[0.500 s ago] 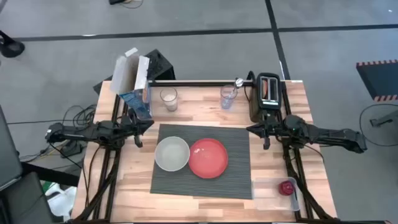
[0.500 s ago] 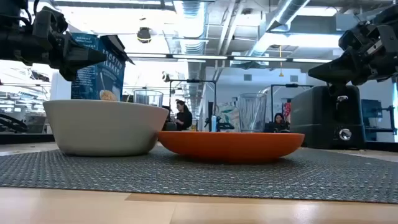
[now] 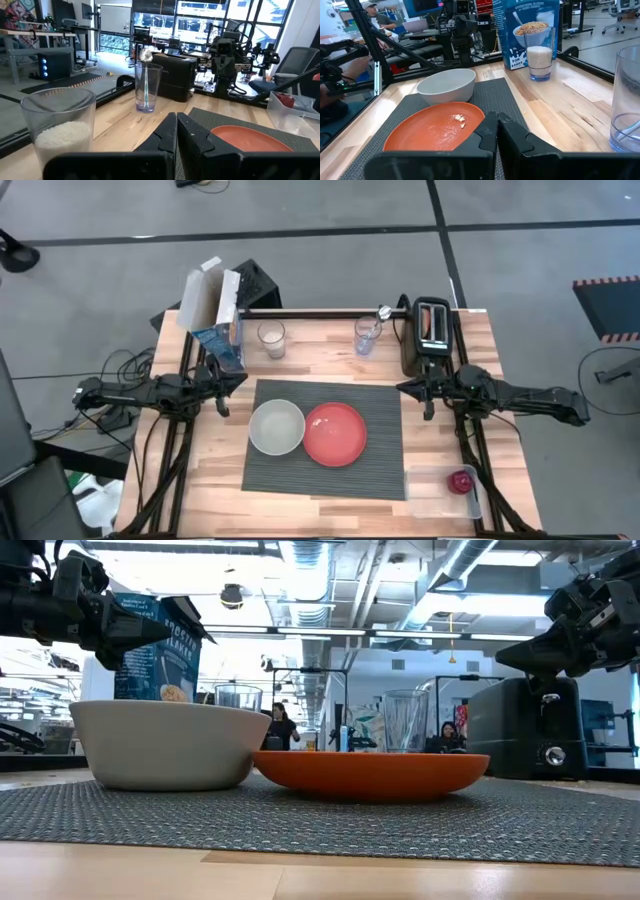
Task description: Arrange a breakfast setting
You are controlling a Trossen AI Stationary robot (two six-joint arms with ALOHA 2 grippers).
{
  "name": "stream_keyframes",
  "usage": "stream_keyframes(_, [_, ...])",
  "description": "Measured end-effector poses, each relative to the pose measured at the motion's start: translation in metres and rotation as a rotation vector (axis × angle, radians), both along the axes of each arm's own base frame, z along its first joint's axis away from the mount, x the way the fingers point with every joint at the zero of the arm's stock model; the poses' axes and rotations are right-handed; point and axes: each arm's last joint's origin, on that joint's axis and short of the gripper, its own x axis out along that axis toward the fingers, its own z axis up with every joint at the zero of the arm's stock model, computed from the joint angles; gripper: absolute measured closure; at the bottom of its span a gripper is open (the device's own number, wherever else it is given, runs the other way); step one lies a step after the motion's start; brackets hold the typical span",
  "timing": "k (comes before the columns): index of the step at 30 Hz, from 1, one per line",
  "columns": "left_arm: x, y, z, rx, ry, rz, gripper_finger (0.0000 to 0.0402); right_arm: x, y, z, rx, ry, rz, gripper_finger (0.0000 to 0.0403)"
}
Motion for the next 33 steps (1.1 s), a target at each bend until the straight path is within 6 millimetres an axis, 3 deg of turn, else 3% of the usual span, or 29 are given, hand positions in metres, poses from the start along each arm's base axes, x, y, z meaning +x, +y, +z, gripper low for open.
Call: stream_keyframes(33, [-0.0001, 0.0, 0.0024, 0.028, -0.014, 0.001, 0.0401, 0.0, 0.0, 0.0, 0.0, 0.0, 0.0, 0.0367])
